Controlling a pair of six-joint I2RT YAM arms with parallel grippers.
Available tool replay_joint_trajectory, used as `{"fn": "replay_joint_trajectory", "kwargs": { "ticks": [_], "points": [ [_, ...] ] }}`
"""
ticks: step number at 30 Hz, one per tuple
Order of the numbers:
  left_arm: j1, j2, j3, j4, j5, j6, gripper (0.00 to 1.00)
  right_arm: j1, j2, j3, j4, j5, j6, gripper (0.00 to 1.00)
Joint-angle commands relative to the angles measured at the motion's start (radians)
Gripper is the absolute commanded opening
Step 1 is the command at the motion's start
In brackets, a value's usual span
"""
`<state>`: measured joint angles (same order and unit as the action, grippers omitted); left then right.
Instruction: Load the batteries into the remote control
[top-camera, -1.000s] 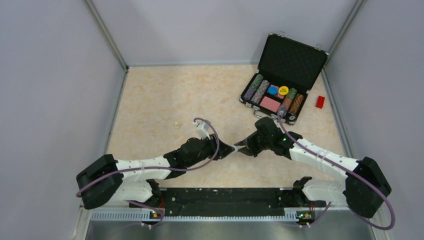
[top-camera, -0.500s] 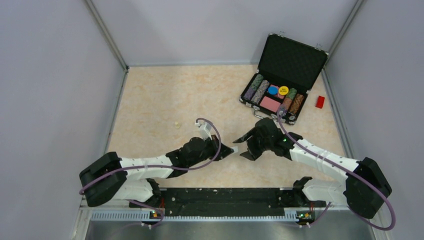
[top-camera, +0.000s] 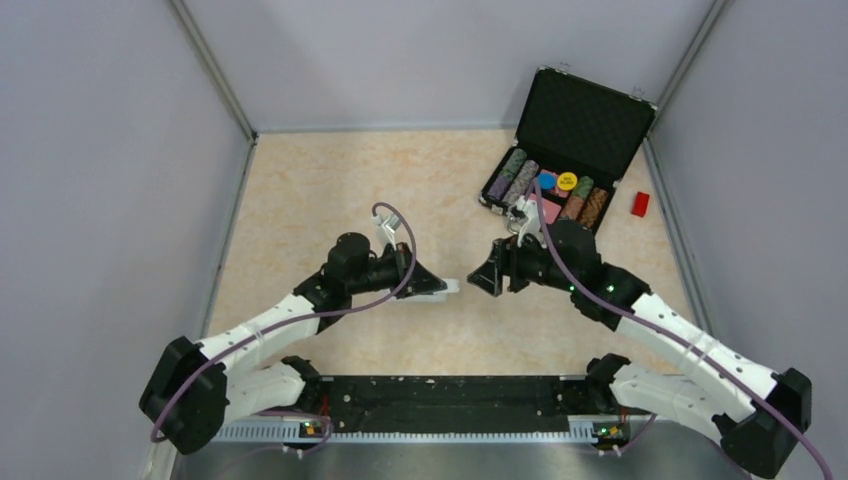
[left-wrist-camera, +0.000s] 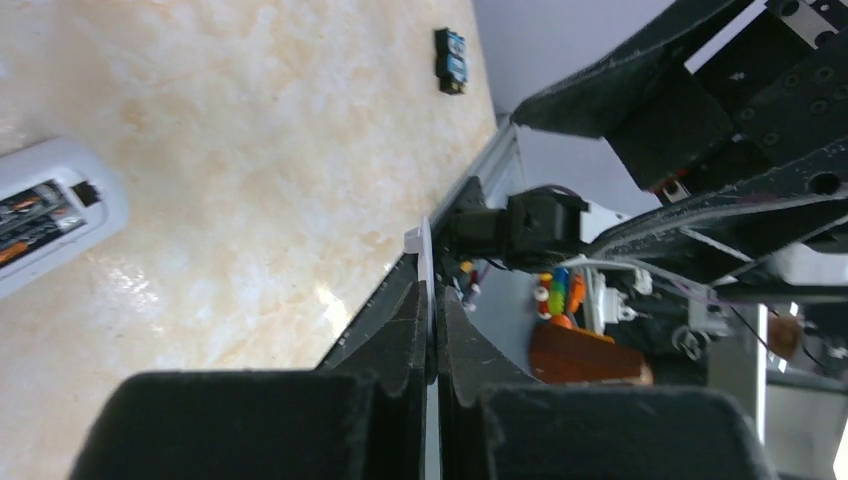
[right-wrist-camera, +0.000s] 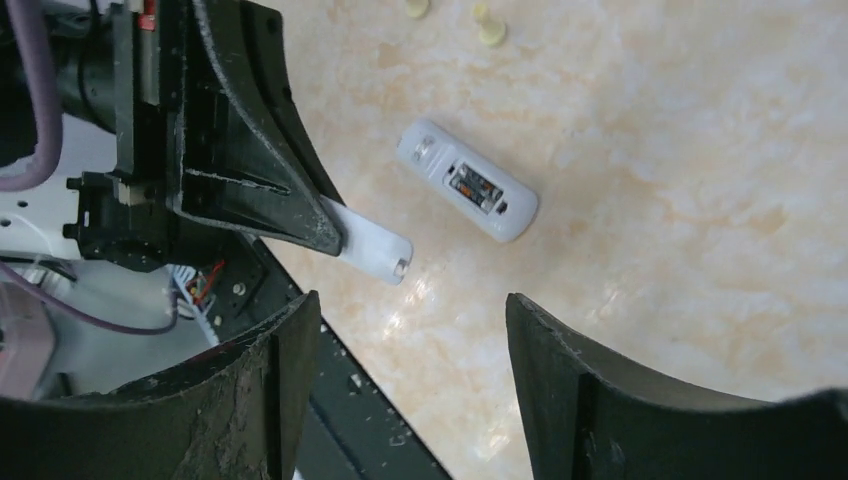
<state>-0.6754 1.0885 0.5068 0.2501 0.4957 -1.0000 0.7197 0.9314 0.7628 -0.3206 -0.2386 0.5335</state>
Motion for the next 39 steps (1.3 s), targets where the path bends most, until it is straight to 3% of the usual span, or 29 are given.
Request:
{"fn": "replay_joint_trajectory", "kwargs": {
  "ticks": [1, 6, 11, 23, 28, 34, 39],
  "points": [
    [0.075, -0.036, 0.066, -0.033, 0.315, 0.006, 0.0, 0.008, -0.076, -0.01, 0.144, -0.005, -0.257, 0.67],
    [0.124, -0.069, 0.045, 0.075, 0.359, -0.081, 0.0, 0.008, -0.018, -0.03, 0.272, -0.017, 0.14, 0.65],
    [0.142, -0.06, 0.029, 0.213, 0.397, -0.18, 0.0, 0.009, 0.063, -0.119, 0.532, -0.104, 0.371, 0.61],
    [0.187, -0.068, -0.033, 0.329, 0.368, -0.274, 0.0, 0.009, 0.097, -0.238, 0.835, -0.179, 0.597, 0.58],
    [0.194, -0.061, -0.046, 0.37, 0.365, -0.306, 0.0, 0.009, 0.115, -0.252, 0.859, -0.199, 0.613, 0.56],
    [0.199, -0.052, -0.063, 0.381, 0.357, -0.316, 0.0, 0.009, 0.152, -0.289, 0.95, -0.22, 0.669, 0.32],
    [0.204, -0.047, -0.087, 0.408, 0.338, -0.338, 0.0, 0.01, 0.173, -0.321, 1.036, -0.235, 0.722, 0.28]
  ]
}}
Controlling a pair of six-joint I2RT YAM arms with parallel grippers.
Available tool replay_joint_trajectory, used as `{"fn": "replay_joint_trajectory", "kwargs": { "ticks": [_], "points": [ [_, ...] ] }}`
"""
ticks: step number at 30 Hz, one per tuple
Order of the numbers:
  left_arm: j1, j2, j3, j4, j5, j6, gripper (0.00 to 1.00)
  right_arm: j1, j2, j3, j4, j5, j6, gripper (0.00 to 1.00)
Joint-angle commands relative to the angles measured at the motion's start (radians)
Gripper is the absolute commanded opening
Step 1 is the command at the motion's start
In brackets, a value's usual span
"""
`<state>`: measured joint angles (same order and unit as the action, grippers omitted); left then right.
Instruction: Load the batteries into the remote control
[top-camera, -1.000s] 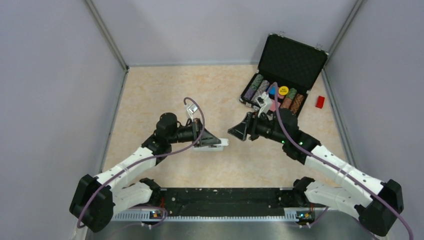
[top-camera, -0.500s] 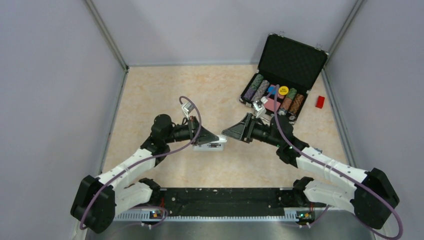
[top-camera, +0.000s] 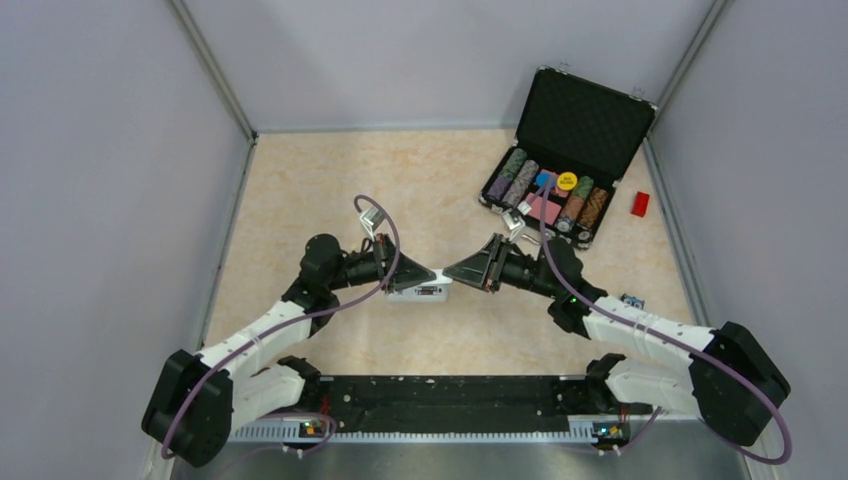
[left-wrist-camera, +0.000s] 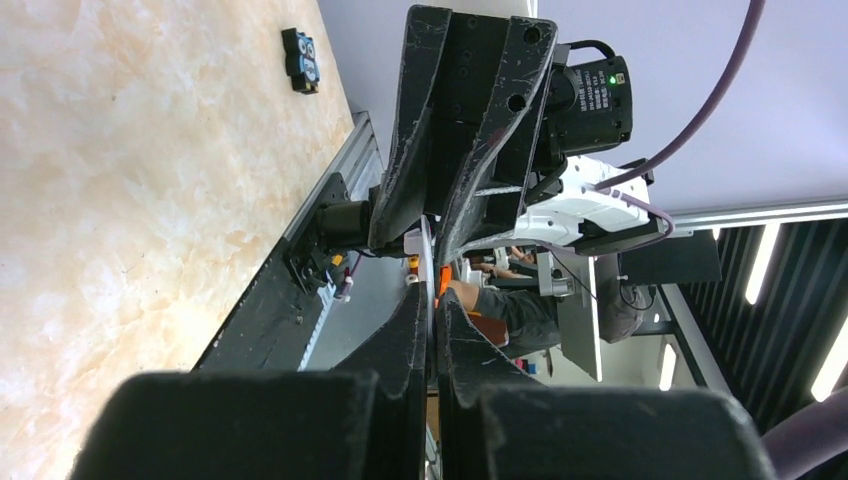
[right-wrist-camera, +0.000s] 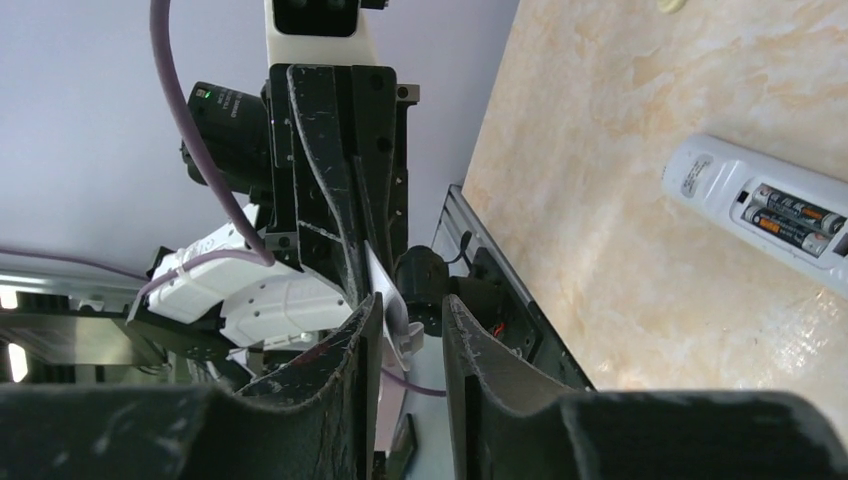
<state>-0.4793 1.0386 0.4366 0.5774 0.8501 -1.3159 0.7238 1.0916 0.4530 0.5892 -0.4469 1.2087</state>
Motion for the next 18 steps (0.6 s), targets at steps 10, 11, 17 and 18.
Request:
{"fn": "replay_joint_trajectory", "kwargs": {
  "ticks": [10, 11, 17, 18],
  "points": [
    [0.017, 0.018, -0.042, 0.099, -0.033, -0.04, 0.0, 0.005, 0.033, -0.015, 0.154, -0.033, 0.054, 0.05],
    [0.019, 0.019, -0.046, 0.099, -0.034, -0.041, 0.03, 0.005, 0.035, -0.016, 0.154, -0.033, 0.055, 0.01],
    [0.043, -0.002, -0.041, -0.128, -0.104, 0.054, 0.69, 0.005, 0.031, -0.005, 0.004, 0.023, -0.01, 0.0],
    [0.049, -0.015, -0.027, -0.268, -0.152, 0.109, 0.72, 0.005, 0.031, -0.001, -0.044, 0.042, -0.035, 0.0]
  ]
}}
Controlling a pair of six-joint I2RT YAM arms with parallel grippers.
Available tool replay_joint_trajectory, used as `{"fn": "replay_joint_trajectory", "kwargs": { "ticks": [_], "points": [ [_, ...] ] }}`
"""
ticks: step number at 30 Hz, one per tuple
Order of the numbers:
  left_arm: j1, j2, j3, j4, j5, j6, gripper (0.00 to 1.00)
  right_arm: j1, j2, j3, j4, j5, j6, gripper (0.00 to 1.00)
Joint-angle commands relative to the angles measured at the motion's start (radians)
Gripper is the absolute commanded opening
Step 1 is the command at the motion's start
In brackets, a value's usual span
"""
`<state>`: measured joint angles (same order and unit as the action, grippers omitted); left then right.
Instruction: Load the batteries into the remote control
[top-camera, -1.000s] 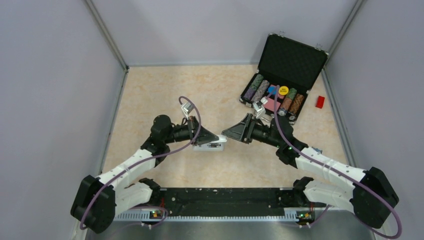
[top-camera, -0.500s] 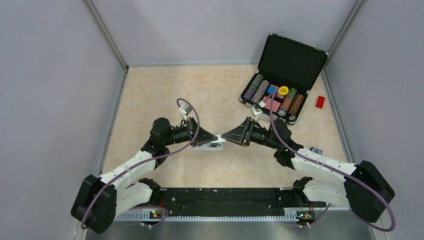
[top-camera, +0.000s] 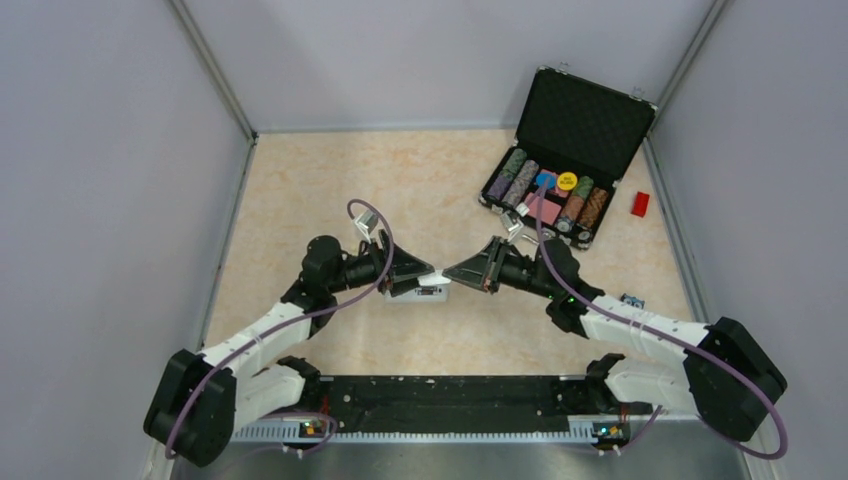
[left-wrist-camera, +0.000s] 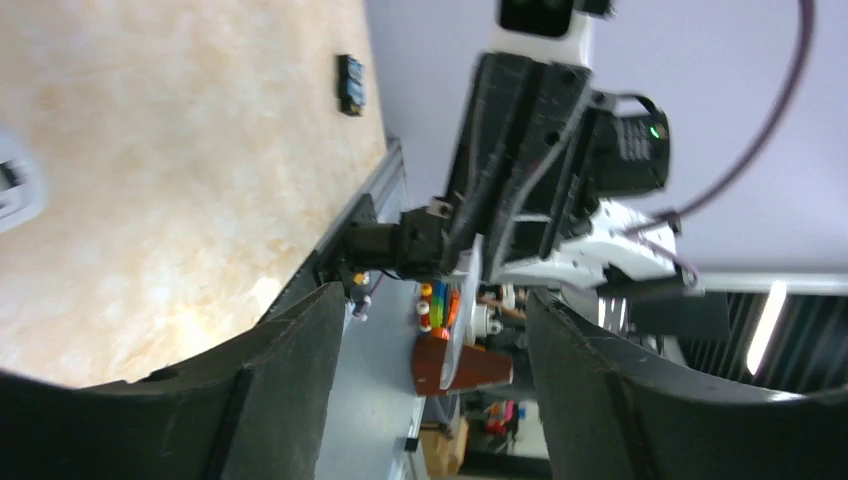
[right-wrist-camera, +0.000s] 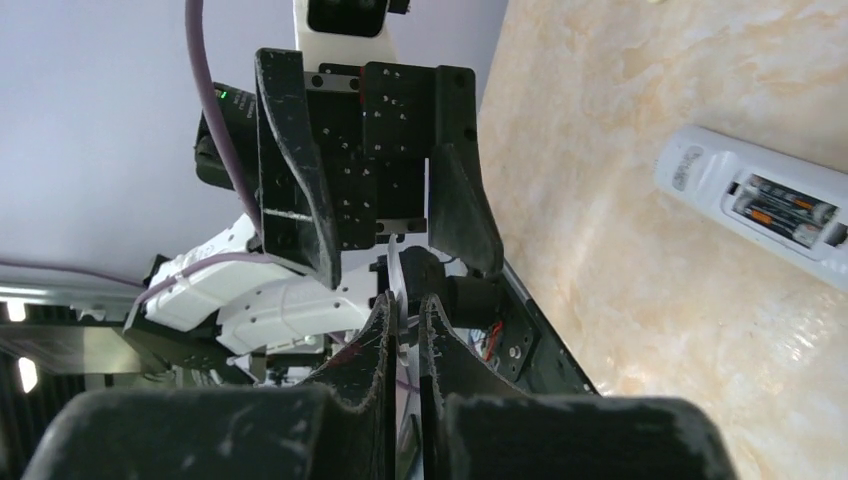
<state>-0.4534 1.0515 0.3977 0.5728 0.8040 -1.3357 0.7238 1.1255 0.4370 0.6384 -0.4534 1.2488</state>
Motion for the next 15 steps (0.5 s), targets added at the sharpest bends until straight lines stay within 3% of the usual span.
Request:
{"fn": "replay_joint_trajectory", "kwargs": {
  "ticks": [1, 3, 5, 9, 15],
  "points": [
    [0.03, -0.041, 0.033, -0.401, -0.166, 0.186, 0.75, 0.006, 0.002, 0.019, -0.139, 0.068, -0.102, 0.0],
    [0.04, -0.068, 0.061, -0.627, -0.31, 0.26, 0.78, 0.005, 0.035, 0.042, -0.249, 0.099, -0.164, 0.0],
    [0.053, -0.092, 0.068, -0.747, -0.412, 0.276, 0.78, 0.009, 0.075, 0.073, -0.322, 0.116, -0.213, 0.0],
    [0.08, -0.104, 0.049, -0.806, -0.508, 0.249, 0.77, 0.011, 0.171, 0.113, -0.324, 0.133, -0.235, 0.0],
    [0.112, -0.035, 0.06, -0.844, -0.582, 0.27, 0.62, 0.021, 0.352, 0.192, -0.274, 0.111, -0.235, 0.0]
  ]
}}
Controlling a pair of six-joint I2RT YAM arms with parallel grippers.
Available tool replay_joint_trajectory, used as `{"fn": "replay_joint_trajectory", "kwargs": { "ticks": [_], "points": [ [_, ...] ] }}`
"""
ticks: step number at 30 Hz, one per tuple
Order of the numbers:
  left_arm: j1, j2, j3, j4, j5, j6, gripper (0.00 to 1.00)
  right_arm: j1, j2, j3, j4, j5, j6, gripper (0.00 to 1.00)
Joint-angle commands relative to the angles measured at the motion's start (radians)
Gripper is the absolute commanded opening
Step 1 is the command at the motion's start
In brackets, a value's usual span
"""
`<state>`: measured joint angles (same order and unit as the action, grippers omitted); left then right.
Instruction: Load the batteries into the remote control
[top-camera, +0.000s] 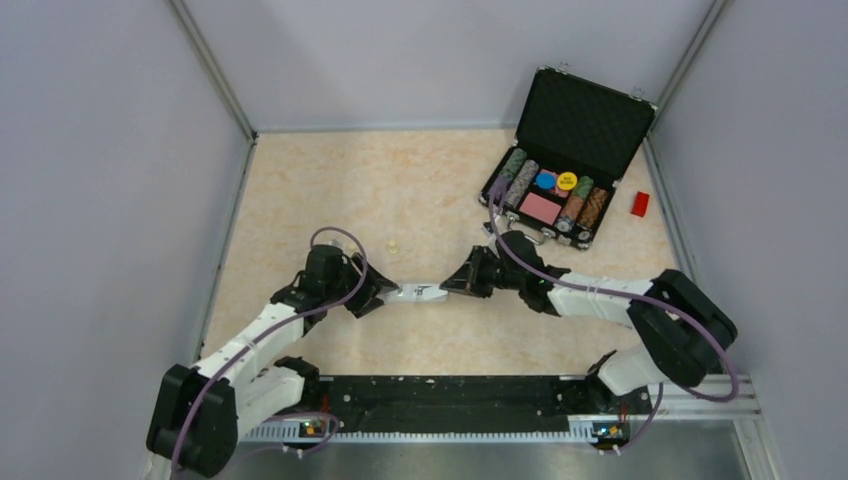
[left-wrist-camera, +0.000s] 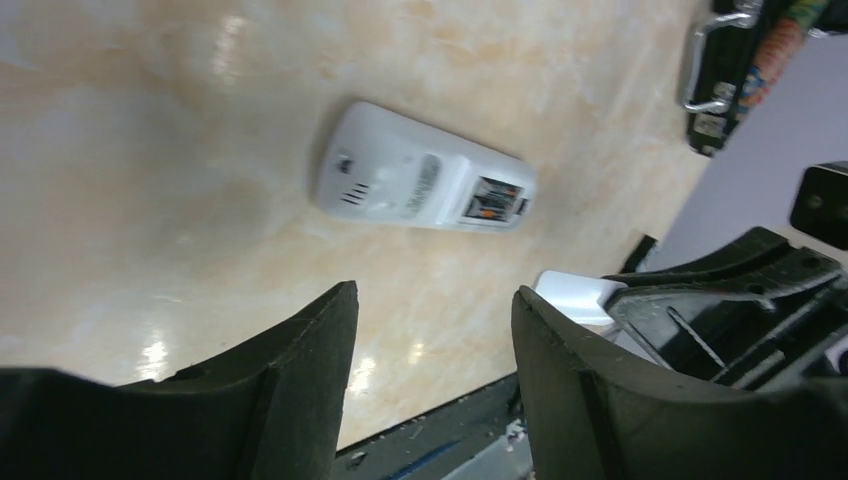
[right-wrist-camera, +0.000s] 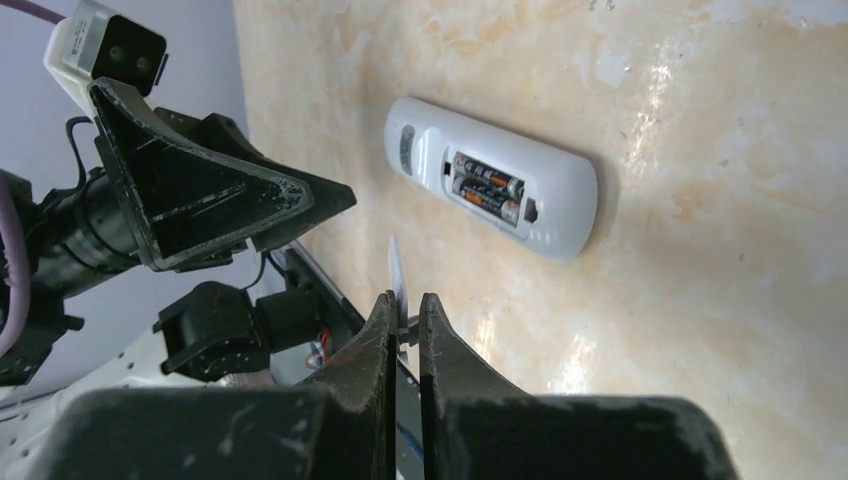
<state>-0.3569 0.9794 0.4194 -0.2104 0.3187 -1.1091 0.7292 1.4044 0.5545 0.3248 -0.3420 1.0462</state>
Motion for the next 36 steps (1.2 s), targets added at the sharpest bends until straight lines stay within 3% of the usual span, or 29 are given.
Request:
{"fn": "replay_joint_trajectory", "kwargs": {
  "ticks": [1, 11, 36],
  "points": [
    [0.02, 0.051, 0.041, -0.061, -0.101, 0.054, 0.59, 0.017, 0.095, 0.086, 0.052, -0.007, -0.032, 0.0],
    [0.027, 0.144, 0.049, -0.045, -0.107, 0.085, 0.55, 0.018, 0.209, 0.144, 0.074, 0.007, -0.007, 0.0],
    [0.035, 0.151, 0.022, 0.015, -0.067, 0.069, 0.53, 0.035, 0.281, 0.136, 0.1, 0.082, 0.022, 0.0]
  ]
}}
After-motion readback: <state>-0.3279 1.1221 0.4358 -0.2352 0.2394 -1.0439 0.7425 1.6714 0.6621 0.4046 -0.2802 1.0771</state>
